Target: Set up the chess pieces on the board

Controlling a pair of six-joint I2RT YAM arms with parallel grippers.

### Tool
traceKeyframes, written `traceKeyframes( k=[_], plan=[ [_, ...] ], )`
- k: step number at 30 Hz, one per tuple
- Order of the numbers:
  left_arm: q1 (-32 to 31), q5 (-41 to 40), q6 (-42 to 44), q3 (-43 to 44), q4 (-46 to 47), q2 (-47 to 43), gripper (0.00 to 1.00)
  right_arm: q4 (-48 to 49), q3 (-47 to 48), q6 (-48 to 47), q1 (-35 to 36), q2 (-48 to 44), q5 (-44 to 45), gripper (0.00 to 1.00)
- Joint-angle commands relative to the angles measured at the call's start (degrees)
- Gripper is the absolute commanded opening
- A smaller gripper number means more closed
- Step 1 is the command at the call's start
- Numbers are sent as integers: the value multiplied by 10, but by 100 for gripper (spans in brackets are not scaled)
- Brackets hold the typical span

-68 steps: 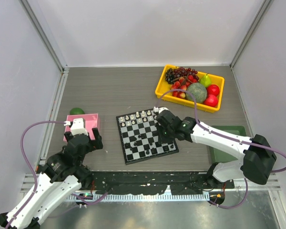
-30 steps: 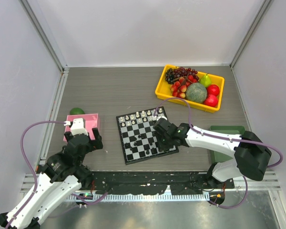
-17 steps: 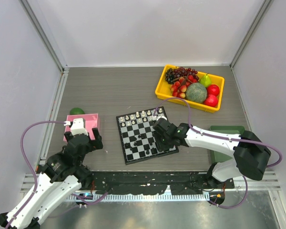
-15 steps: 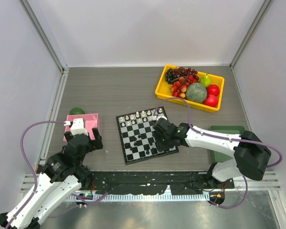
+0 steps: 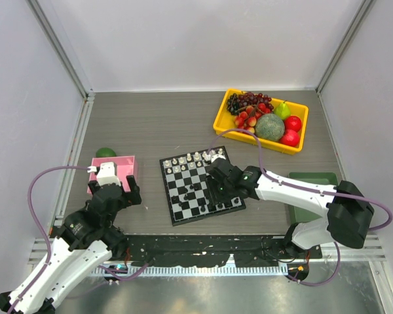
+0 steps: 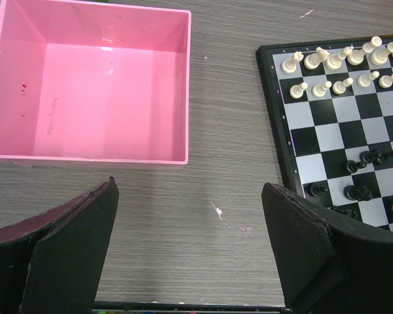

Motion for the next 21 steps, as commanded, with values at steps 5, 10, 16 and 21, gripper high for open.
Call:
traceKeyframes(
  k=[5,10,16,21],
  plan=[
    [-1,-6,4,0,22,-5,99,22,43,5,17,31,-10,42],
    [-2,-6,5,1,21,-4,99,14,49,4,22,52,-3,41],
    [-2,-6,4,1,23,-1,99,3,39,4,25,50,11,27],
    [-1,-5,4,0,24,-1,99,-6,31,4,26,42,15,27]
  ],
)
